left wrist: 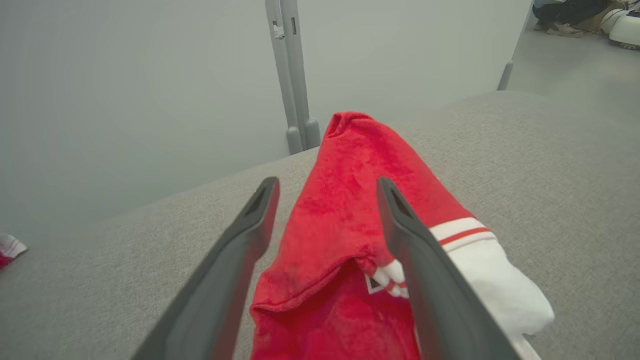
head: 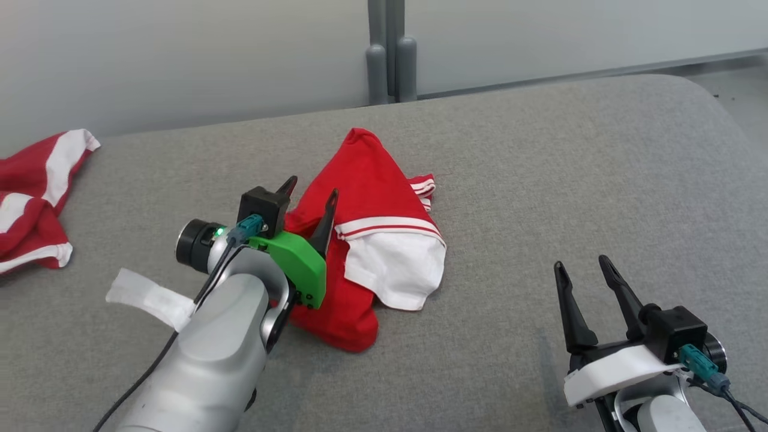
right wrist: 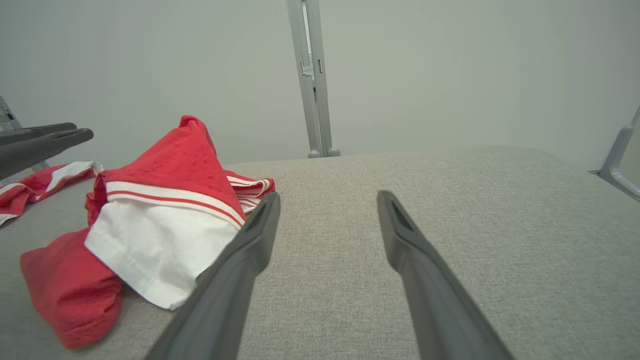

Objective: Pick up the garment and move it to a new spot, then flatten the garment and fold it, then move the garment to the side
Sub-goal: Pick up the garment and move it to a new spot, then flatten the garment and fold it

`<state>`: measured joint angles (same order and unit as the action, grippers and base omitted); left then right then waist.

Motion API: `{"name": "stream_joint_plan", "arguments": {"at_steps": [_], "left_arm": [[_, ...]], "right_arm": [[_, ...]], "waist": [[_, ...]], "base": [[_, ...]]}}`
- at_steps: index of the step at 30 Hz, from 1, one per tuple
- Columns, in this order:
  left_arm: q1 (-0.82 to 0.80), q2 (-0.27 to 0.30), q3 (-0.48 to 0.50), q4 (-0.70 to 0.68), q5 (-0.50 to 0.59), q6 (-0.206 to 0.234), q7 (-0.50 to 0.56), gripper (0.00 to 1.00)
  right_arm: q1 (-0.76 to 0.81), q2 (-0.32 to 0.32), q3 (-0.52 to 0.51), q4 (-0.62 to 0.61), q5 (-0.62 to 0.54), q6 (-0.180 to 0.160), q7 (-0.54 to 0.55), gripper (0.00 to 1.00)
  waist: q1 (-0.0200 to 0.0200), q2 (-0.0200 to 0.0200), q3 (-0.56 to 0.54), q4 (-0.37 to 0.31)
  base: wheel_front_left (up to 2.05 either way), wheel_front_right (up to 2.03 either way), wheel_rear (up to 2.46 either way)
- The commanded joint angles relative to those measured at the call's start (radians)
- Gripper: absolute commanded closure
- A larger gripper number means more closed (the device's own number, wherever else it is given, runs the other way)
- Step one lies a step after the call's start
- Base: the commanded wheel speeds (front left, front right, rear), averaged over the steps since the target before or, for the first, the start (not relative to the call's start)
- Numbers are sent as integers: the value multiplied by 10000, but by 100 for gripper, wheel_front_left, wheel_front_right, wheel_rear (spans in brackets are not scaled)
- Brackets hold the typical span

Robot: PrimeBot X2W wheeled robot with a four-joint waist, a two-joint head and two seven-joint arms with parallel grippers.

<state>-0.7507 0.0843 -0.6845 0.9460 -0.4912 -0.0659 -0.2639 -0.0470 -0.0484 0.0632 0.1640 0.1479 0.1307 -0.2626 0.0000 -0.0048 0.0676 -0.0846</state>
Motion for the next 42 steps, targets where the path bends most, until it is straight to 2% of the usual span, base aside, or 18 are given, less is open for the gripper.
{"name": "stream_joint_plan", "arguments": {"at_steps": [1,10,16,25,32,42], "left_arm": [[367,130,115,-238,71,32,-6,0],[2457,438,988,-2411,349,566,-7,0],[4250,842,1940,-4394,670,1045,-7,0],[6308,1133,3207,-6515,1019,1688,-6,0],[7055,989,3636,-7325,1212,1802,-6,0],[6906,776,3640,-7447,1478,1654,-6,0]], "right_arm": [[172,-36,-76,2,12,1,-35,0],[453,-35,-456,-2,97,1,-35,0],[394,-38,-462,187,175,1,-35,0],[298,-35,-446,586,163,1,-35,0],[-117,-35,-255,1469,957,1,-35,0],[-1449,-41,766,4234,2578,1,-17,0]], "waist": [[0,48,-712,726],[0,48,-952,1389],[0,48,-962,1608],[0,48,-947,1839],[0,48,-731,2377],[0,48,-230,3433]], "base": [[0,0,0],[0,0,0],[0,0,0],[0,0,0],[0,0,0],[0,0,0]]}}
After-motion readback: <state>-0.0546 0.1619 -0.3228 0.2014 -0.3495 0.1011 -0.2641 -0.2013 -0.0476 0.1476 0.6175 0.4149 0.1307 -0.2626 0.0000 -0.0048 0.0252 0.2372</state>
